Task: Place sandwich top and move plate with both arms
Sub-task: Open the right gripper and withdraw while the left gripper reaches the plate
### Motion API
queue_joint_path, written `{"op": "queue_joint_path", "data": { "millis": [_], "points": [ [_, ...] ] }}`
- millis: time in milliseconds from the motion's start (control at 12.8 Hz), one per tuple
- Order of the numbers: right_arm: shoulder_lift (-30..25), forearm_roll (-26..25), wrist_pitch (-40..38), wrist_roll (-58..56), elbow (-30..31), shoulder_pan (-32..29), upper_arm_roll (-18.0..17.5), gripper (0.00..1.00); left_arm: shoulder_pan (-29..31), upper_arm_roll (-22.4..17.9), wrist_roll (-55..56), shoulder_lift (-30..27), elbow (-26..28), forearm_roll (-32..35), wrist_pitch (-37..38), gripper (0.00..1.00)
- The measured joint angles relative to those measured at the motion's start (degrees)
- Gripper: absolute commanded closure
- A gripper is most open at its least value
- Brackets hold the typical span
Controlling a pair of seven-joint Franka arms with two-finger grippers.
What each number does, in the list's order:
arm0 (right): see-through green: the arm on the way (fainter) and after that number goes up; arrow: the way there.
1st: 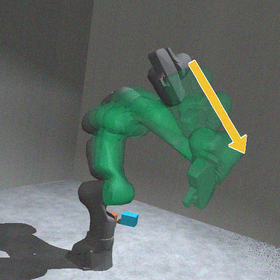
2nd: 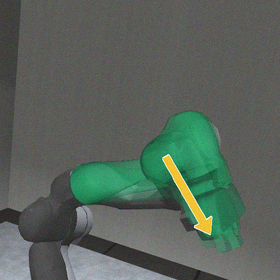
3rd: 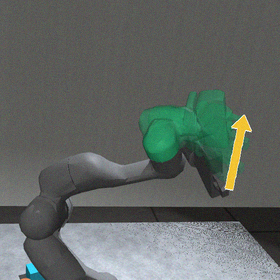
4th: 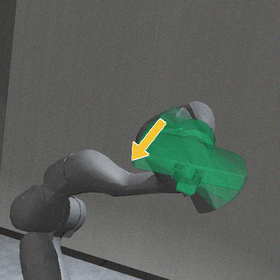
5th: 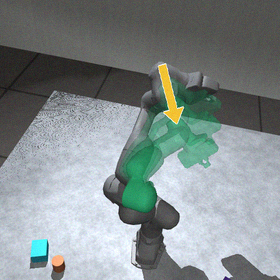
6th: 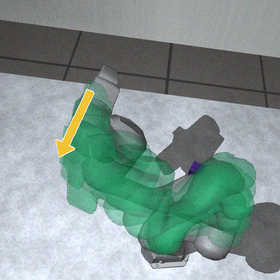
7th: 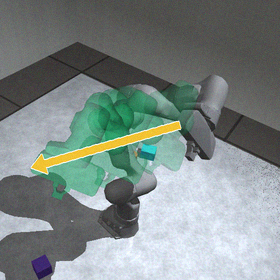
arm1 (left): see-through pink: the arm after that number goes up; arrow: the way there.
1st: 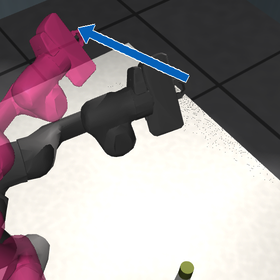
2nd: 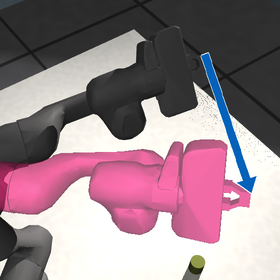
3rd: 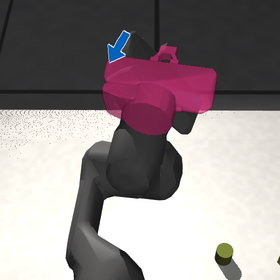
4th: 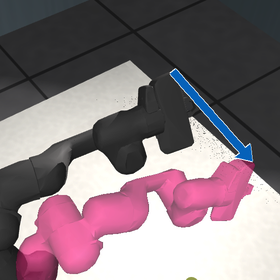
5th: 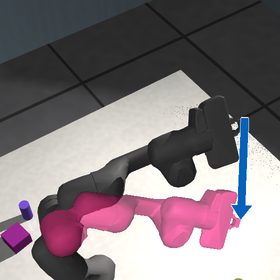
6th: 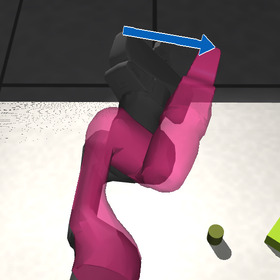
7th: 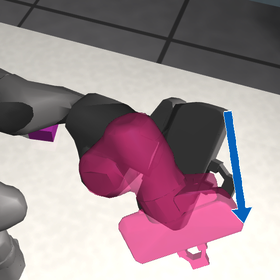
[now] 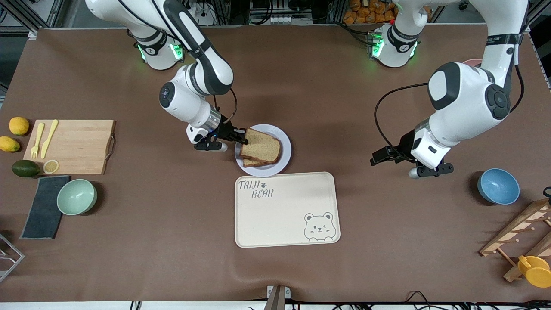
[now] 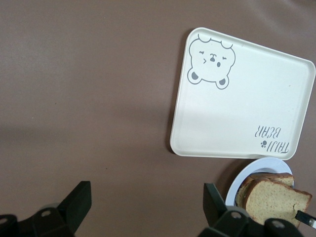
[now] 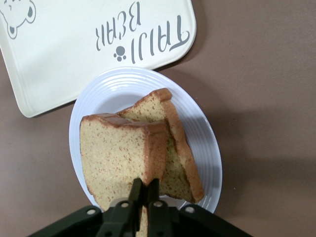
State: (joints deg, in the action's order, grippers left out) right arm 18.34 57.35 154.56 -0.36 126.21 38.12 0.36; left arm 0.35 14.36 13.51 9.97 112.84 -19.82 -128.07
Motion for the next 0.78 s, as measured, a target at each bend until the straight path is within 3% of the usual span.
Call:
{"op": "queue_joint_path", "data": {
  "millis": [78,470,548,626,783],
  "points": [
    [0.11,0.00,-0.08,0.67,-0.25,0.00,-0.01,0.64,0.08,0.00,0.00,0.00,0.06,-0.03,0.10,0.00],
    [0.34,0.02,-0.15,1.21,-0.61,0.00,-0.04,0.63,0.00,0.03,0.00,1.71,-0.57,-0.19,0.01,0.00],
    [0.35,0.02,-0.14,1.24,-0.69,0.00,-0.01,0.51,-0.19,0.08,0.00,2.72,-1.09,-0.52,-0.17,0.00],
    [0.35,0.04,-0.14,1.28,-0.84,0.00,0.09,0.30,-0.43,0.16,-0.06,3.73,-1.54,-1.66,-0.70,0.00],
    [0.35,0.04,-0.15,1.34,-1.39,-0.03,0.39,0.14,-1.04,0.44,-0.31,5.19,-2.01,-5.40,-1.70,0.00]
  ]
}}
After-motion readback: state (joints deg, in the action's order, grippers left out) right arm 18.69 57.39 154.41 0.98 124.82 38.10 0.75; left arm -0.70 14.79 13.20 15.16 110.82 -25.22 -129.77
